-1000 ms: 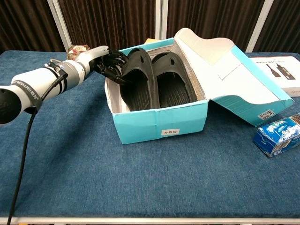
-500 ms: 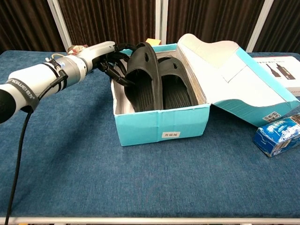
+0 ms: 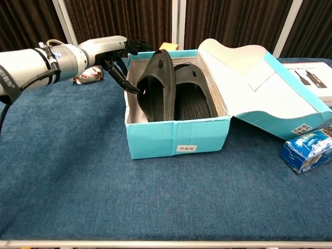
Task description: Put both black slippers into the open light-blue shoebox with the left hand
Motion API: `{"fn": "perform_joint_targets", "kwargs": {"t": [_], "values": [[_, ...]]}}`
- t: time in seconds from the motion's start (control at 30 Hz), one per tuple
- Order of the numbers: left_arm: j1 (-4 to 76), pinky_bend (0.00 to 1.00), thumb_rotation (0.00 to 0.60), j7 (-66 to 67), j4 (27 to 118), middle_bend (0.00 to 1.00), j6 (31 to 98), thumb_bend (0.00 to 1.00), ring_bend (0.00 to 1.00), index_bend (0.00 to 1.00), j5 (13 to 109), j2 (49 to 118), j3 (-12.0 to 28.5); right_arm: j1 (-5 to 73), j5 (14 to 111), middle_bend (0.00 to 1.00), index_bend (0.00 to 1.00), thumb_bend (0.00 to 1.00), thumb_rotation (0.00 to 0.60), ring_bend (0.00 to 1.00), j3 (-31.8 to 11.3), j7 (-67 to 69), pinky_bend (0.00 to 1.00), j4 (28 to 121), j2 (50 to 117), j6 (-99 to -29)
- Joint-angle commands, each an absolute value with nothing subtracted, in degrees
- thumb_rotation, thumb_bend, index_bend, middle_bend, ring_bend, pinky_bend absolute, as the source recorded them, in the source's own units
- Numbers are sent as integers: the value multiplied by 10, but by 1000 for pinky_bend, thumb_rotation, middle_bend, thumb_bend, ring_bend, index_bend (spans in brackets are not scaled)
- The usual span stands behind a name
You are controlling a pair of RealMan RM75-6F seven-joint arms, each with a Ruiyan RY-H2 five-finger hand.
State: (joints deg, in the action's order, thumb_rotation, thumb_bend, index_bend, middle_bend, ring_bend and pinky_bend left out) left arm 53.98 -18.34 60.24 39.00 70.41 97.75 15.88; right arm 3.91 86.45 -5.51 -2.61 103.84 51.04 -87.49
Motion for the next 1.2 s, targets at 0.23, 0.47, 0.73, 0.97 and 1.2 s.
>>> {"fn": "perform_joint_targets", "kwargs": {"t": [0.23,0.47,0.73,0.97,1.2], "values": [[524,79,600,-152,722,0,413,0,0,23,688,884,176,38,867,83,0,160,600,0,-54,-23,31,1037,509,-877],[545,87,506,-159,721,192,441,0,28,265,740,890,180,40,871,83,0,160,600,0,-54,-28,30,1040,511,-874],[608,88,243,-95,676,208,381,0,34,274,753,907,162,37,868,83,0,160,600,0,-54,-31,30,1043,510,-878],[633,88,237,-11,641,205,355,0,34,269,711,930,151,39,867,83,0,159,600,0,-55,-29,30,1040,511,-874],[635,88,237,38,631,205,341,0,34,270,661,941,143,41,866,83,0,160,600,0,-56,-26,30,1037,513,-872]]}}
